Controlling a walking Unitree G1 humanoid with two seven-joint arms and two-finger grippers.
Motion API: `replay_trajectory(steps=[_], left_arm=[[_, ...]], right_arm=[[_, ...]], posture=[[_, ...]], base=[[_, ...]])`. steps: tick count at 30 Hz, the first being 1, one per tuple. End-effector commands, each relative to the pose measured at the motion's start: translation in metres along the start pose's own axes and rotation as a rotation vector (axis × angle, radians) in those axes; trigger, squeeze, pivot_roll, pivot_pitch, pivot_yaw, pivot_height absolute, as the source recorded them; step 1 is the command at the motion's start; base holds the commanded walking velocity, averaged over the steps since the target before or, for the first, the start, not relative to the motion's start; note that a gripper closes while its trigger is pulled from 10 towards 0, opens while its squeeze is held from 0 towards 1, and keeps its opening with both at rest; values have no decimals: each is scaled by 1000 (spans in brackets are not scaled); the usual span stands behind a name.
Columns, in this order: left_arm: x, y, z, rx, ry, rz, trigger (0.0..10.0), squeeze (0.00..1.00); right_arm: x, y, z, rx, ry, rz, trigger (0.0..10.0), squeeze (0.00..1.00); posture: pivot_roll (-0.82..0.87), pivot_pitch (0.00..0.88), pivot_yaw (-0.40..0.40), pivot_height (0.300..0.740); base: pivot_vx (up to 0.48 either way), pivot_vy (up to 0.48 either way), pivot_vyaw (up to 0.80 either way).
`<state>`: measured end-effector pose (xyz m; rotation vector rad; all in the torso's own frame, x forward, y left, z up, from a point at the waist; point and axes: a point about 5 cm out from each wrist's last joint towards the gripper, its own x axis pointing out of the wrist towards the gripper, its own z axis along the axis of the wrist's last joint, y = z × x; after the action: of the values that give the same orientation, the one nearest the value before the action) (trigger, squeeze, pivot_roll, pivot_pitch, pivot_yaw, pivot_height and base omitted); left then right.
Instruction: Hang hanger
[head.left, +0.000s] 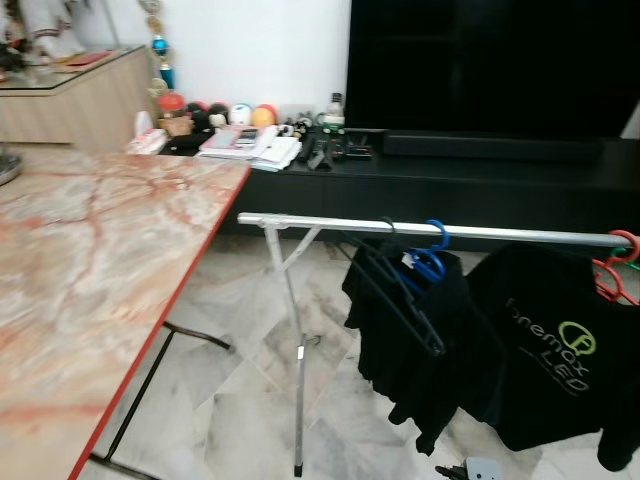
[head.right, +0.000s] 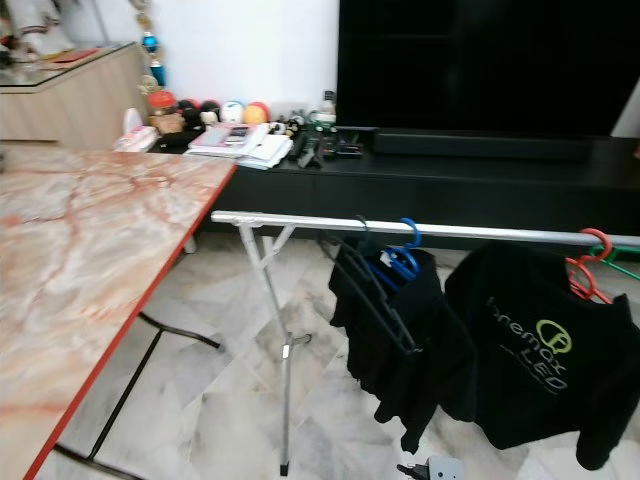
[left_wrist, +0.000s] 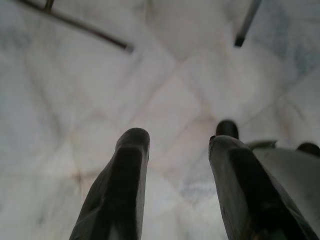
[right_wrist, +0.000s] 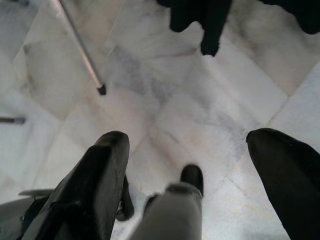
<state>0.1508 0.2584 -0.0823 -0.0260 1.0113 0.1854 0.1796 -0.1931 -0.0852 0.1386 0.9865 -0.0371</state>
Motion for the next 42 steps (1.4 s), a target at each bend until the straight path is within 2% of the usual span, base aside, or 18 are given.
replay_trajectory(steps=[1,10,29,35,40,42], left_arm=[[0,-1,-3,2,10,-3,10000,0],[0,-2,-3,10,9,-9,10000,0],[0,-6,-5,7,17,-14,10000,0],[0,-8,-6,-2,17,-15,10000,0],[0,-9,-8,11,23,-20,10000,0],[0,-9,-8,18,26,-22,10000,0]], right_arm=[[0,-2,1,-6,-5,-4,10000,0],[0,-2,1,-7,-8,0,10000,0],[-1,-6,7,12,-71,-31,10000,0],[-2,-8,12,59,-141,-45,10000,0],[-5,-17,12,122,-193,-172,10000,0],[-23,-43,8,118,-399,-205,10000,0]], posture=[[66,0,36,740],[65,0,33,740],[45,0,13,740],[22,0,2,740],[-25,0,14,740],[-45,0,21,740]], base=[[259,0,0],[262,0,0],[0,0,0],[0,0,0],[0,0,0],[0,0,0]])
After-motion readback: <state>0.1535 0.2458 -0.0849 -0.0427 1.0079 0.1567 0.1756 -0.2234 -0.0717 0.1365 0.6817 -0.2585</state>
